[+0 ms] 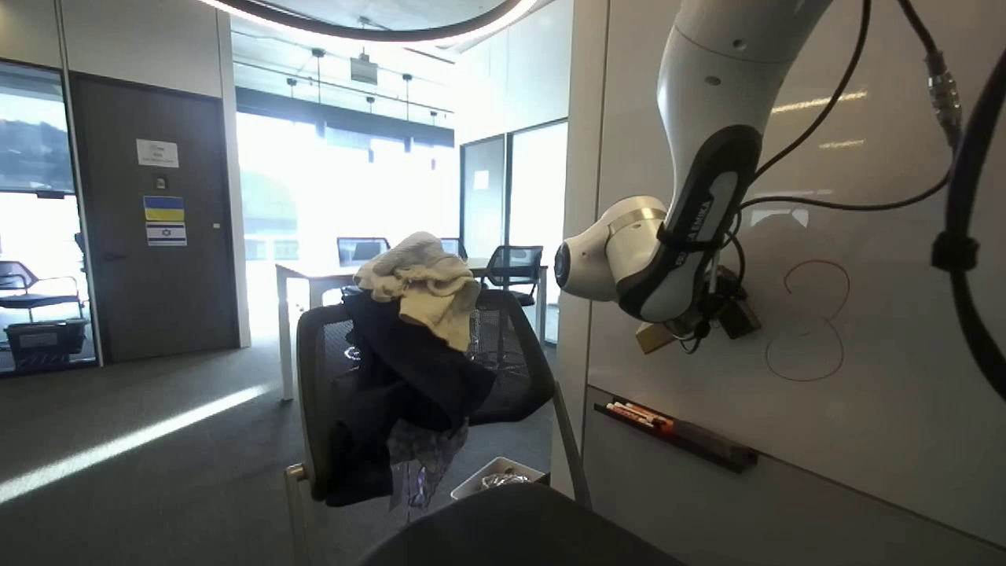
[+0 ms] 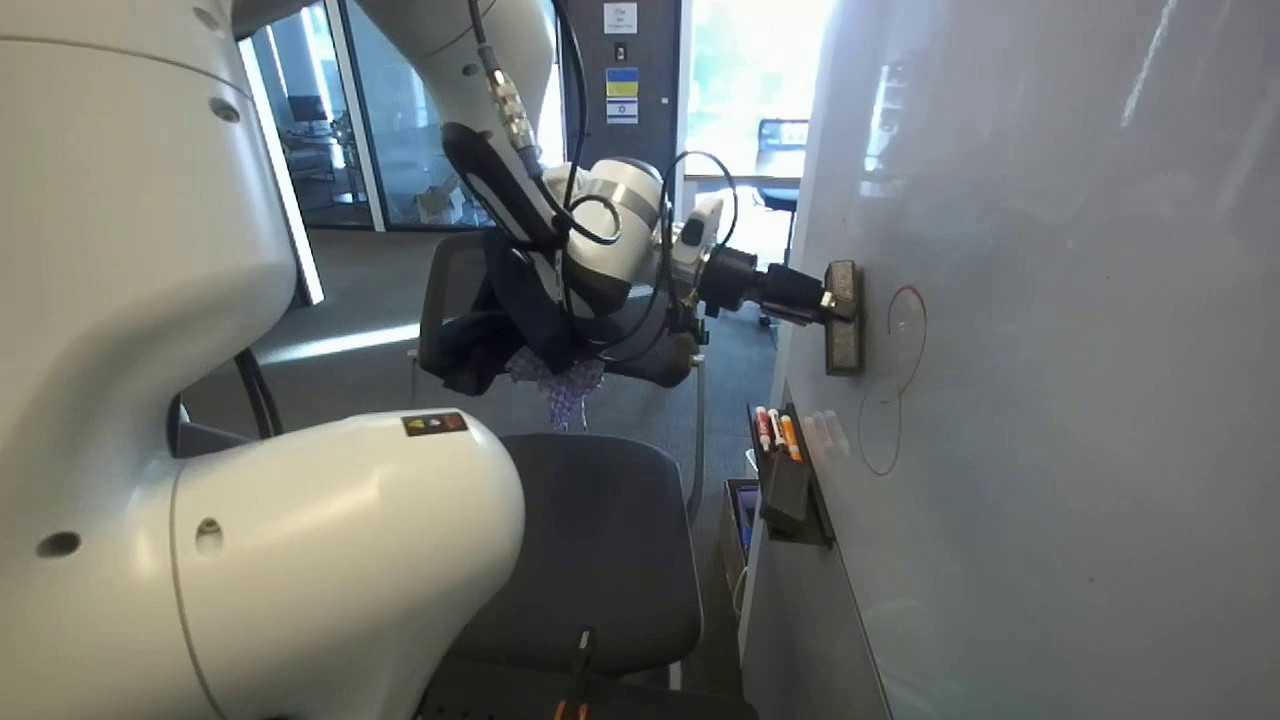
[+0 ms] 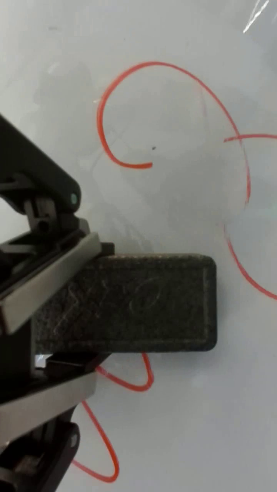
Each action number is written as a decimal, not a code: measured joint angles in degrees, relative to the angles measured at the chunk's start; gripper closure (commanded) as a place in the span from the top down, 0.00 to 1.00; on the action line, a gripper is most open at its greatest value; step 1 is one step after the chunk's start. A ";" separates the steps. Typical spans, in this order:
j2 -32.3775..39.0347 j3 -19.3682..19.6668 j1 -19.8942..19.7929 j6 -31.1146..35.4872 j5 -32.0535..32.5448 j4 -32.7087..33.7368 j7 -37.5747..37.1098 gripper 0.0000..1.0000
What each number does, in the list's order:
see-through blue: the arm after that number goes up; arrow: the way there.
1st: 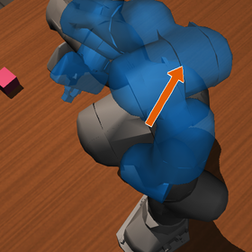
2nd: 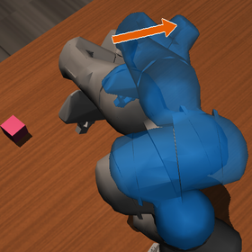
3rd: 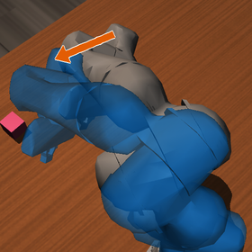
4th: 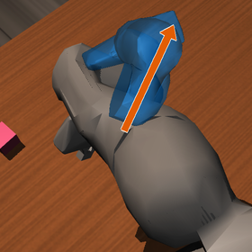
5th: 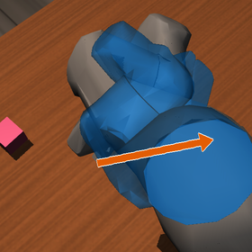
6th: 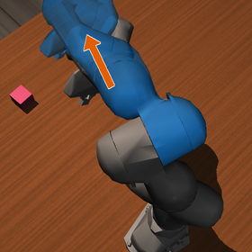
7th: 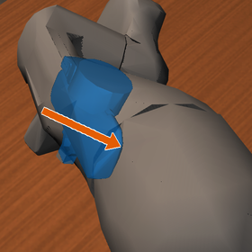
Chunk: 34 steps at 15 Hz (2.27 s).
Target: Put the white cloth on the chair back rest then pick up the whiteboard eraser and erase then drawings on the board
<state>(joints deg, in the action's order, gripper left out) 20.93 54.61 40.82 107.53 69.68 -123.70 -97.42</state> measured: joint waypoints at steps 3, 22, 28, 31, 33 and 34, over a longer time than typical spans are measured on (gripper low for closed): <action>-6.65 -9.93 -8.54 -6.55 2.20 0.44 -0.51 0.31; 0.56 -45.09 -40.85 -10.76 9.05 7.42 -3.63 0.31; -6.56 -46.14 -40.87 -16.44 9.87 6.80 -4.12 0.31; -7.36 -46.45 -41.01 -16.44 10.15 7.22 -4.10 0.31; -6.60 -46.77 -41.20 -16.43 10.61 7.73 -4.10 0.31; -5.92 -46.98 -41.28 -16.27 11.08 8.08 -4.10 0.31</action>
<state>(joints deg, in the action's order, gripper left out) 15.01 7.63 -0.46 91.26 80.76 -115.62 -101.52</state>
